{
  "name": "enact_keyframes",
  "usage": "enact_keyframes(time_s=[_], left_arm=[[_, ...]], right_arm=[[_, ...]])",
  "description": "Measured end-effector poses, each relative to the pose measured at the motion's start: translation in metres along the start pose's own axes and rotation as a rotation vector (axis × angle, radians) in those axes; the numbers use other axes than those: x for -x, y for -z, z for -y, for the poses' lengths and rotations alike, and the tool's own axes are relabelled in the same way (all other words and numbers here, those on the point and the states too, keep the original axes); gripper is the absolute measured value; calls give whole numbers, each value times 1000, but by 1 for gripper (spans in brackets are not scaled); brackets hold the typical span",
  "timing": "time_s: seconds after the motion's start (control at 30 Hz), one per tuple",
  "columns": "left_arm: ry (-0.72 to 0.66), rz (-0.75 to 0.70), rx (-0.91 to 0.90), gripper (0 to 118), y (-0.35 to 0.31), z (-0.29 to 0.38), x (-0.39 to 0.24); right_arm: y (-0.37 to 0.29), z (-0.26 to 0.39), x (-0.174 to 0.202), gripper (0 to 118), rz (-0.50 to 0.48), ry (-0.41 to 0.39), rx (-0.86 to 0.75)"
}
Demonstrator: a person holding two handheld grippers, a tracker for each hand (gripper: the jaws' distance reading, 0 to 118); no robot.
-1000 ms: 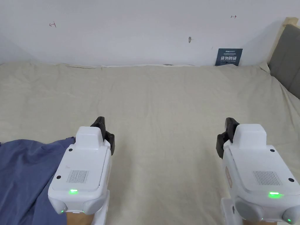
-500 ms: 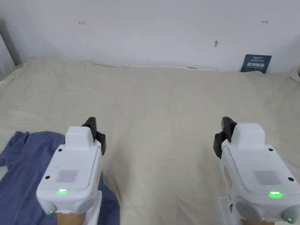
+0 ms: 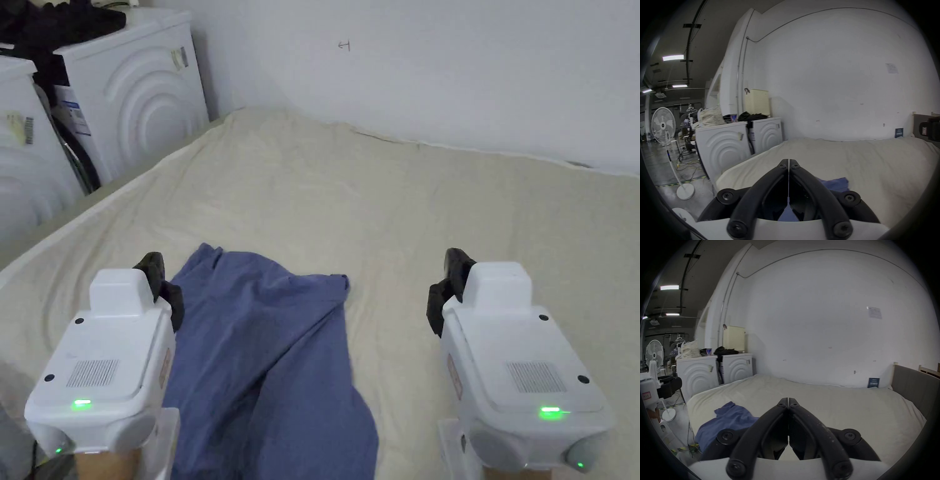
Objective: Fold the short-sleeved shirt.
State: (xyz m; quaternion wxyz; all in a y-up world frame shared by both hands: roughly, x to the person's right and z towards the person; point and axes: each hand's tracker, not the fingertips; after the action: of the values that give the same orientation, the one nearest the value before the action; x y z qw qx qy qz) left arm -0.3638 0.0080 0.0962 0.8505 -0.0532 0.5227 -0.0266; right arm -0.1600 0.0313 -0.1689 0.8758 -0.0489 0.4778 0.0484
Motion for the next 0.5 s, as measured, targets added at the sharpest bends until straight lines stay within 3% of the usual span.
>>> enact_keyframes(time_s=[0.23,0.4,0.43,0.5], left_arm=[[2,-30,43,1,2,5,19],[-59,76,118,2,25,8,6],[-64,106,140,5,31,9,1],[-53,157,188,27,45,9,-11]], right_arm=[[7,6,11,2,-55,-13,16],[3,10,-4,2,-23,-20,26],[2,11,-9,2,-7,-22,26],[1,12,-20,2,25,-25,30]])
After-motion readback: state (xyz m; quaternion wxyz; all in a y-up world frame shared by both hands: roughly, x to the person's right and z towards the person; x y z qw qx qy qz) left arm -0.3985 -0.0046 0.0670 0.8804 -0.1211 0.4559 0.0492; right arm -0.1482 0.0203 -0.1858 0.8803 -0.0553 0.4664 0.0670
